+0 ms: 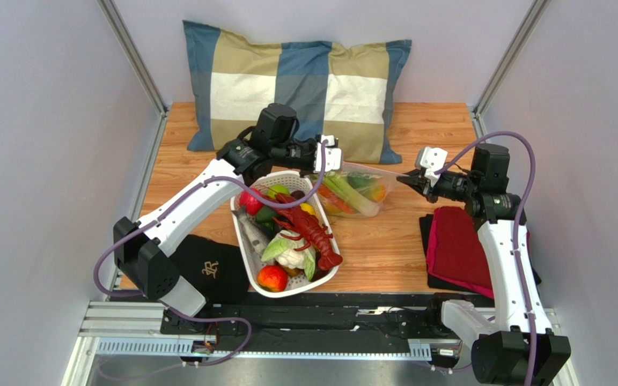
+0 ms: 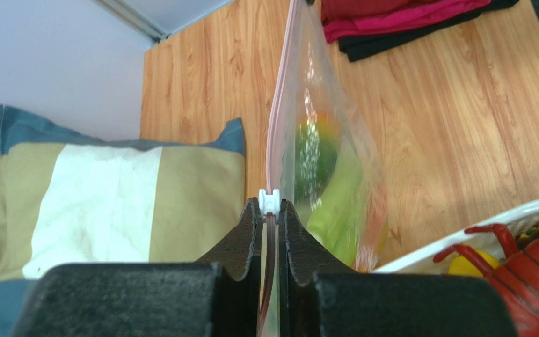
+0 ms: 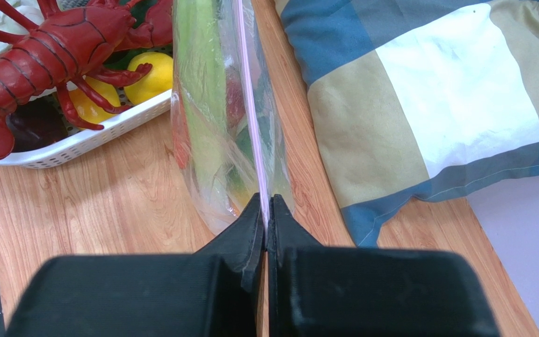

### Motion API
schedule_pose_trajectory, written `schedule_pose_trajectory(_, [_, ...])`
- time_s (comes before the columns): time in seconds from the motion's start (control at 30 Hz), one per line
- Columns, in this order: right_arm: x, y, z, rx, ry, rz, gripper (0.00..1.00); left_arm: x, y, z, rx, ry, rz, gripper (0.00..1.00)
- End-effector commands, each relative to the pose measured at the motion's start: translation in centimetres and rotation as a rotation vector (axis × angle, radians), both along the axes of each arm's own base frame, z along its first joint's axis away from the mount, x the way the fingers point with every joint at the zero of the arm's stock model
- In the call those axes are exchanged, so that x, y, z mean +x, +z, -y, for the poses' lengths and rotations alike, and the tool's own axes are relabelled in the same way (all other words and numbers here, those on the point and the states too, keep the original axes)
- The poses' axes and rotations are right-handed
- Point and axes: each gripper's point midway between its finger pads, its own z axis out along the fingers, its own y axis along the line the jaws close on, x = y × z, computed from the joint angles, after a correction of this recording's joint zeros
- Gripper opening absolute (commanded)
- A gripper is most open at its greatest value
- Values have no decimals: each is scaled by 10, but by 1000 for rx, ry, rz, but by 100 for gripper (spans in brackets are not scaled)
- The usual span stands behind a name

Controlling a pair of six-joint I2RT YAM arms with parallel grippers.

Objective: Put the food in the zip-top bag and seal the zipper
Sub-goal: Zip the zipper food storage bag at the center of the board, then place the zipper food storage bag at the center of the board.

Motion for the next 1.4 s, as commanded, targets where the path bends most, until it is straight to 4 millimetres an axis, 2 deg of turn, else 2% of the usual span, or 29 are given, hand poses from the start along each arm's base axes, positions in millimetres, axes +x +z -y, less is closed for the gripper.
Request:
schedule_pose_trajectory(0.0, [9,6,16,-32,-72,52,0,19,-5,-48,68,137,24,9])
schedule_pose_trajectory(0.43, [13,6,19,-46,-80,52,0,32,-7,-99,92,257,39,11])
schedule_pose_trajectory(0.7, [16,7,19,-45,-81,46,0,36,-6,-113,95,293,54,13])
schedule_pose_trajectory(0.83, [28,10,21,-24,-109,32,0,42,-6,-116,89,310,50,13])
schedule_pose_trajectory(0.93, [39,13,19,-4,-96,54,0,47,-2,-111,67,313,45,13])
schedule_pose_trajectory(1.03, [51,9,16,-6,-97,47,0,58,1,-106,45,333,37,15])
schedule_pose_trajectory(1.17, [76,7,17,1,-119,42,0,83,-4,-99,32,384,17,16])
schedule_pose_trajectory(1.2, [88,5,18,-4,-129,36,0,92,-3,-99,25,403,27,17])
schedule_pose_trajectory(1.23, [94,7,16,-4,-123,50,0,98,-12,-96,31,413,5,18])
schedule_pose_trajectory(1.3, [111,6,15,-9,-126,54,0,113,-11,-94,25,438,22,18])
schedule_pose_trajectory(1.33, [117,6,13,-12,-123,61,0,120,-20,-93,35,445,13,18])
schedule_pose_trajectory(1.37, [123,5,12,-17,-119,66,0,128,-15,-90,21,450,33,18])
